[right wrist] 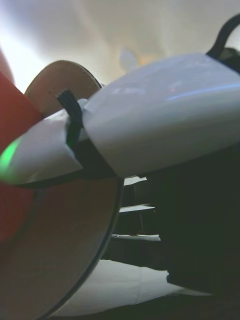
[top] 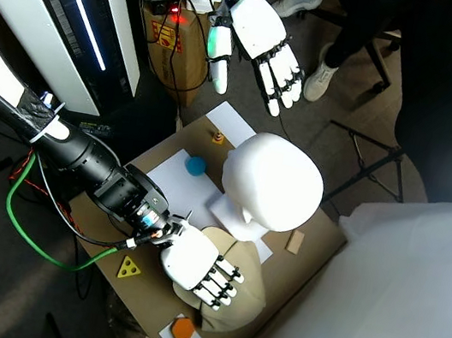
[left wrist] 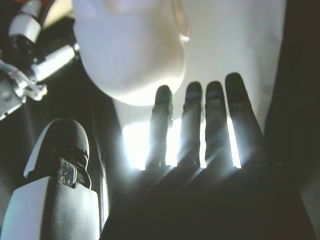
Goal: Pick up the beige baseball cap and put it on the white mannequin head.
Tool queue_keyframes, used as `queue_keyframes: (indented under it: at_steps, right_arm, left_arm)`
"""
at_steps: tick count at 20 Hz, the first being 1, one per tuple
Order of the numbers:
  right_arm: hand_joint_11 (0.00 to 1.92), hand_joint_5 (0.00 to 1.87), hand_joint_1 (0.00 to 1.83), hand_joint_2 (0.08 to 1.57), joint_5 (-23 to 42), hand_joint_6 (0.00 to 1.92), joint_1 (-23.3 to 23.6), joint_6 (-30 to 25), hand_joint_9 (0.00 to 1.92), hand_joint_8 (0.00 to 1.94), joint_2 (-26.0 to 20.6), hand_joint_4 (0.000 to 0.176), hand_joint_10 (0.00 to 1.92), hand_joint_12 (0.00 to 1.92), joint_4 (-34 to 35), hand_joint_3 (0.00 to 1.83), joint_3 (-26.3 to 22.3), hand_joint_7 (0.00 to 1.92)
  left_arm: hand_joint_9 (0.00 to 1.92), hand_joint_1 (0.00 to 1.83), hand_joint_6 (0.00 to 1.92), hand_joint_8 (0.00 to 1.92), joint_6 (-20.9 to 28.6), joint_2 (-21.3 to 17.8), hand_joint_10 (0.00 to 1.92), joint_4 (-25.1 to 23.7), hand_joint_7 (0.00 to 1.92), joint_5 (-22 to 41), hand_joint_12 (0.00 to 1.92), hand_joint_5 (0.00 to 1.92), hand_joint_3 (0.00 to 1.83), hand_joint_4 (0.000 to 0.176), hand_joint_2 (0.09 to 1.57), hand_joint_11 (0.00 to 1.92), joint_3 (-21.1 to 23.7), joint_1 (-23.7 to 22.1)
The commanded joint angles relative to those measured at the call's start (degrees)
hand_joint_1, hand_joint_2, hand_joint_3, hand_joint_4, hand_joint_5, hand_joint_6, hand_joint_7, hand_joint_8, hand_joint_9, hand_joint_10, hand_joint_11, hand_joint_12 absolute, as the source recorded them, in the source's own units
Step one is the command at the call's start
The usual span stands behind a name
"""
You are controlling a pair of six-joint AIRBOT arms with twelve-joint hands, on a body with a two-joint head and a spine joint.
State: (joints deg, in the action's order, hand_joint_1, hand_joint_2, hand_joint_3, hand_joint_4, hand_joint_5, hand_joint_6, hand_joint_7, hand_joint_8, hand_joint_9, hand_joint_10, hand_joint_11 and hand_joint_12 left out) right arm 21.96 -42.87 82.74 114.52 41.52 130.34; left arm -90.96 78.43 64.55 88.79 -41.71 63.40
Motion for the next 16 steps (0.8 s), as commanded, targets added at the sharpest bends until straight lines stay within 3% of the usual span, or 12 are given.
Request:
queue_keyframes:
  at_steps: [1,3,8,9,12,13,15,16]
  right_arm:
    - [0.0,0.1,1.28,1.15,5.48,0.01,0.5,-0.04,0.05,0.01,-0.23,0.058,0.01,0.62,-0.53,0.01,0.57,0.12]
    - [0.0,0.14,1.29,1.16,5.6,0.01,0.58,-0.02,0.11,0.01,-0.24,0.048,0.02,0.74,-0.53,0.01,0.58,0.16]
    - [0.0,0.18,1.27,1.18,5.58,0.01,0.38,-0.03,0.13,0.0,-0.25,0.042,0.02,0.8,-0.53,0.01,0.57,0.16]
    - [0.0,0.25,1.26,1.19,5.58,0.02,0.38,-0.03,0.22,0.01,-0.25,0.026,0.03,0.94,-0.53,0.01,0.57,0.23]
    - [0.0,0.36,1.27,1.19,5.67,0.02,0.43,-0.04,0.32,0.02,-0.25,0.0,0.03,1.07,-0.52,0.0,0.57,0.36]
    - [0.0,0.46,1.27,1.2,5.69,0.04,0.43,-0.04,0.4,0.03,-0.25,0.0,0.04,1.24,-0.52,0.0,0.57,0.47]
    - [0.23,0.7,1.27,1.2,5.77,0.06,0.42,-0.04,0.65,0.04,-0.26,0.0,0.1,1.33,-0.52,0.0,0.57,0.73]
    - [0.64,0.76,1.43,1.21,5.85,0.85,0.42,-0.04,0.66,1.06,-0.27,0.0,1.18,1.65,-0.52,0.0,0.58,0.71]
  left_arm:
    - [0.06,0.0,0.0,0.0,0.78,0.02,0.0,-3.98,0.1,5.09,0.42,0.16,0.0,0.121,1.15,0.0,-0.39,-0.27]
    - [0.06,0.0,0.0,0.0,1.16,0.02,0.0,-3.7,0.1,5.1,0.42,0.16,0.0,0.121,1.15,0.0,-0.46,-0.3]
    - [0.06,0.0,0.0,0.0,1.17,0.22,0.0,-4.0,0.1,5.11,0.42,0.16,0.0,0.121,1.15,0.0,-0.19,-0.46]
    - [0.05,0.0,0.0,0.0,1.31,0.22,0.0,-4.0,0.09,5.11,0.42,0.15,0.0,0.121,1.15,0.0,-0.17,-0.5]
    - [0.05,0.0,0.0,0.0,1.43,0.22,0.0,-4.08,0.09,5.18,0.42,0.15,0.0,0.121,1.15,0.0,-0.18,-0.55]
    - [0.05,0.0,0.0,0.0,1.43,0.23,0.0,-4.09,0.09,5.18,0.42,0.15,0.0,0.121,1.15,0.0,-0.13,-0.52]
    - [0.05,0.0,0.0,0.0,1.43,0.23,0.0,-4.08,0.09,5.18,0.43,0.15,0.0,0.121,1.15,0.0,0.01,-0.41]
    - [0.05,0.0,0.0,0.0,1.44,0.23,0.0,-4.08,0.09,5.18,0.43,0.15,0.0,0.12,1.16,0.0,0.06,-0.36]
